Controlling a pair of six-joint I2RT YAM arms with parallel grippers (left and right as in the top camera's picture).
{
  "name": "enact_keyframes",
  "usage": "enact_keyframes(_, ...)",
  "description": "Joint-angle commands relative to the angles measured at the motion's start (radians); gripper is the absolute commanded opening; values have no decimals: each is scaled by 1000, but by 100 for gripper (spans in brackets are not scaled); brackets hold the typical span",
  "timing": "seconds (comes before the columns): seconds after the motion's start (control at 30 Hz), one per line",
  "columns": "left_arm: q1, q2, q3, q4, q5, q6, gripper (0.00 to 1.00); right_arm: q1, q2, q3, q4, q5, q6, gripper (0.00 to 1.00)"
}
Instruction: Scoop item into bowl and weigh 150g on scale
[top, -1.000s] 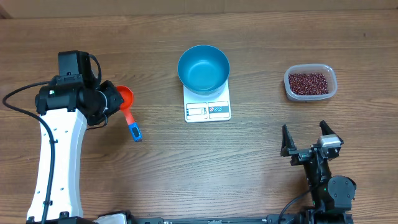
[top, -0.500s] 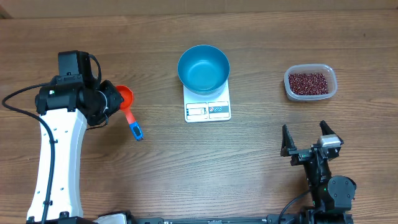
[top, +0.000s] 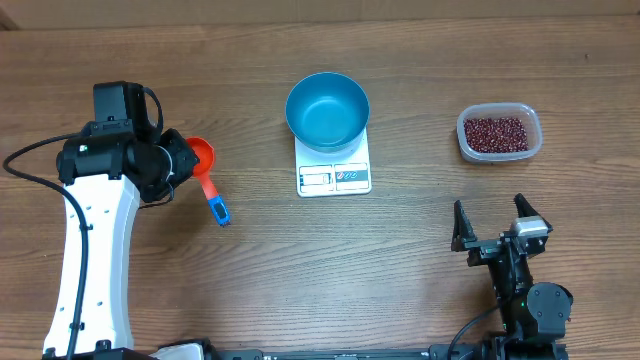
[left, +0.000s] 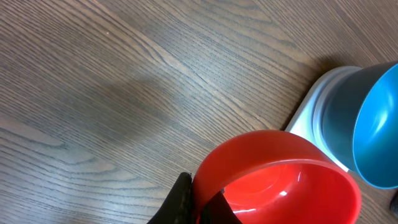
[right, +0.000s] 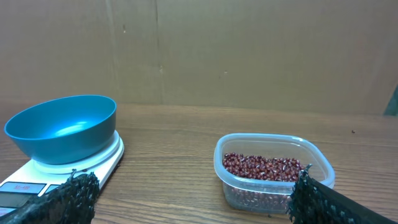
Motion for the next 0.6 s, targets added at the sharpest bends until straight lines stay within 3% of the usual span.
enact_keyframes(0.0,2,-14,-2,-6,4,-17,4,6,-8,-10,4,10,6,100)
enact_keyframes(0.57,2,-14,-2,-18,3,-58,4,6,-8,-10,4,10,6,100)
